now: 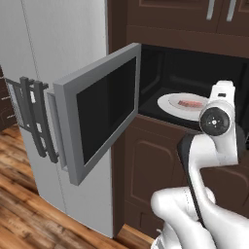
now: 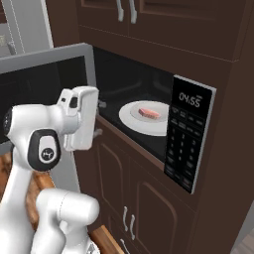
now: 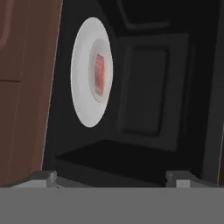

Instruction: Pick the steak from the counter and place it in the microwave. Then turn on the microwave.

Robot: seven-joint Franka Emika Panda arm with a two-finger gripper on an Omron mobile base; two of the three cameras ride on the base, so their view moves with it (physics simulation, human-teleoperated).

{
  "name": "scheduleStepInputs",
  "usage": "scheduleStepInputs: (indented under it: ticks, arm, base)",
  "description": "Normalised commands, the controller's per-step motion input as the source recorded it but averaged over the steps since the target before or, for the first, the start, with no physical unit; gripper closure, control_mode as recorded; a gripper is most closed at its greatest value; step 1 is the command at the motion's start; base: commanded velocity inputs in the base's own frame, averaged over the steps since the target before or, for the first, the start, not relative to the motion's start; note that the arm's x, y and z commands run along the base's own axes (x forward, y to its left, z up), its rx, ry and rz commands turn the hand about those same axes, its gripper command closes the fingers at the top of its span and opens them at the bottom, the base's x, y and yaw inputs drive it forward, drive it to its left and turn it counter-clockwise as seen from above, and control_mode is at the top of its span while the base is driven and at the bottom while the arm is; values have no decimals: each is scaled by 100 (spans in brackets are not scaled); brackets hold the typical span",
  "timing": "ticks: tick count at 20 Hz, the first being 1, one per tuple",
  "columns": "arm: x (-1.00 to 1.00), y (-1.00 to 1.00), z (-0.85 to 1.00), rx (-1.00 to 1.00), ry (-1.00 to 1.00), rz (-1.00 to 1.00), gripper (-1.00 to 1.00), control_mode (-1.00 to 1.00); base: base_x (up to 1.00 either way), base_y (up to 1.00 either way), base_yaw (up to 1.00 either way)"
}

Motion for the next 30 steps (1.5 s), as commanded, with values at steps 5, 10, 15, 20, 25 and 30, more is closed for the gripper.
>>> scheduleStepInputs:
  ticks: [5,10,15,20,25,30]
  arm:
    - [-53,39,19,5,-25,-20,-100,-100]
    - [-63,23,23,11,-24,-17,-100,-100]
    - [-63,20,15,8,-29,-9,-100,-100]
    - [-64,20,1,4,-34,-1,-100,-100]
    - [-41,32,0,5,-28,0,-100,-100]
    - [-42,29,0,6,-24,0,-100,-100]
  base:
    - [0,0,0]
    - [0,0,0]
    - [0,0,0]
    - [0,0,0]
    - [0,0,0]
    - [0,0,0]
